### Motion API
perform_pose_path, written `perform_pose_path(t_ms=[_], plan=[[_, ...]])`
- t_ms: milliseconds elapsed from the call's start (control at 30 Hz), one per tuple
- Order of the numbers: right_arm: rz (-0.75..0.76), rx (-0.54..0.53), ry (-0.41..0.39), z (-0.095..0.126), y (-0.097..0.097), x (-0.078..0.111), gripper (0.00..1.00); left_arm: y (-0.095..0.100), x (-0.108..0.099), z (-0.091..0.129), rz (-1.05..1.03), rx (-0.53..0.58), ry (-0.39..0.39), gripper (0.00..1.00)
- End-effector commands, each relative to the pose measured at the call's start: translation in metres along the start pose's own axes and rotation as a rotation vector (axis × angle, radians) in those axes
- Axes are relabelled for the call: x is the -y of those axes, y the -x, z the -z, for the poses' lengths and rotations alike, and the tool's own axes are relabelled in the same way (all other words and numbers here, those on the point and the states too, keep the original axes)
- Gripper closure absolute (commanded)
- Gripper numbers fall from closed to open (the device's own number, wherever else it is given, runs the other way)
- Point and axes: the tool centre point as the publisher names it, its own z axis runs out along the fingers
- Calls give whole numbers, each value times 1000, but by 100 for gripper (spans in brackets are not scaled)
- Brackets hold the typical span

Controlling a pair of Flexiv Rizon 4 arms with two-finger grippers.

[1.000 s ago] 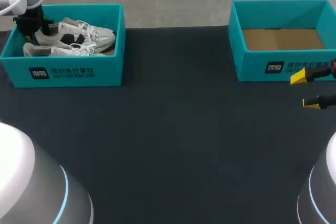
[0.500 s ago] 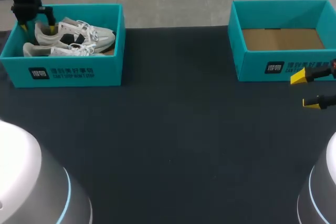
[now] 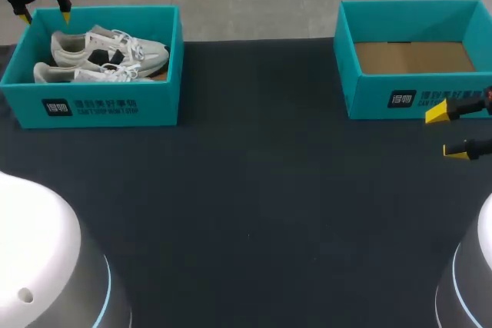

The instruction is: Take the shoe out of the shoebox, open the shoe tongue, remove and reinsert the insole, then place the shoe into the shoebox

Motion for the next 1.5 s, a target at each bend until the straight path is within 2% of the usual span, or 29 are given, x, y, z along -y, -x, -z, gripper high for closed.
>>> perform_pose_path(t_ms=[33,267,933,1233,1500], plan=[[-1,3,2,0,0,1,0,-1,14,33,4,3,11,0],[-1,3,2,0,0,1,0,0,25,53,-88,-3,-40,0],[-1,3,2,0,0,1,0,0,26,53,-106,-18,-53,0],[-1,3,2,0,0,1,0,0,68,57,-136,-4,-21,0],[-1,3,2,0,0,1,0,7,101,48,-151,-40,-23,0]])
